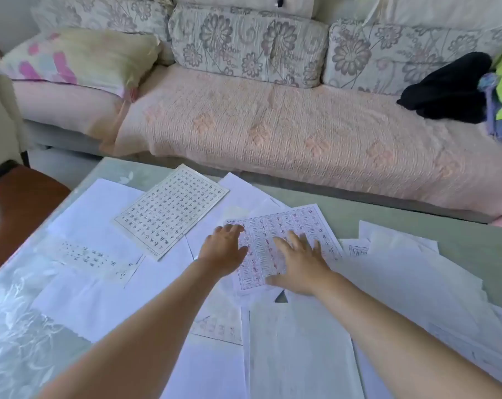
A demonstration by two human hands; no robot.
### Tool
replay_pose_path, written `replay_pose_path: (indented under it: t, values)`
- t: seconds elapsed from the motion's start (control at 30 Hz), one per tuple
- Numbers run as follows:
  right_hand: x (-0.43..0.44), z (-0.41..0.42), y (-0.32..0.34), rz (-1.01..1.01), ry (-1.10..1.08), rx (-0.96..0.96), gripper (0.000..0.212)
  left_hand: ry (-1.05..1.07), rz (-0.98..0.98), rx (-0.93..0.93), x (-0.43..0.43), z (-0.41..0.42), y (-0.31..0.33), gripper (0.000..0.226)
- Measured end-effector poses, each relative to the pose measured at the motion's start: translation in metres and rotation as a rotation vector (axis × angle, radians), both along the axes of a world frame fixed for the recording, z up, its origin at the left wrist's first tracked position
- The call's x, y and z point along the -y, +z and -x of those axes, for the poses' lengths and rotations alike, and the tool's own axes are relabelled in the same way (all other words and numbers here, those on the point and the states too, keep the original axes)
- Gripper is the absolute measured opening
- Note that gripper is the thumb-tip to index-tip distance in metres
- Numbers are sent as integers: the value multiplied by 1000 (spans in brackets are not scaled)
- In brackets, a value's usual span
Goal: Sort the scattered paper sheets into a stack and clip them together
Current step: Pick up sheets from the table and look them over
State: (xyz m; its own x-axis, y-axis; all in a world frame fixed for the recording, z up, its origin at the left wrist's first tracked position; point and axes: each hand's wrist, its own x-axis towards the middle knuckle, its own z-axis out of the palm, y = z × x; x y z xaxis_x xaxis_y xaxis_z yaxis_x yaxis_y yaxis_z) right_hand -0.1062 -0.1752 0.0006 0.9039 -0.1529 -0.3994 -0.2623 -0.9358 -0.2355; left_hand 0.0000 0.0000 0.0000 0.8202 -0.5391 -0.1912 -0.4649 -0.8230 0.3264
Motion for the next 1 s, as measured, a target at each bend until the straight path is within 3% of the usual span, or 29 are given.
replay_pose_path:
  t: [0.07,0.17,0.3,0.4,0.5,0.63,0.77,0.9,1.0]
  values:
    - [3,-12,-26,82,-23,-31,110,32,-35,50,5,-19,-24,67]
    - [12,-27,-63,111,-40,5,108,71,-103,60,9,-50,-55,88]
    - [15,-28,-94,128,127,146,102,70,-138,179,5,-68,-73,91]
    - [17,-27,-98,99,215,207,98,118,-73,134,1,-73,-70,98]
    - [13,-20,-96,83,260,263,92,210,-14,-2,-7,-68,-60,87]
    - [-2,2,-84,116,149,315,83,206,-15,-25,-23,-49,-50,42]
    - [-18,40,-70,144,31,394,73,319,291,-31,-47,-10,-36,23]
    - [-54,69,-49,84,-2,386,75,400,554,13,-83,21,-13,39]
    - [-94,79,-28,-163,-87,460,75,455,868,-160,-112,48,7,58]
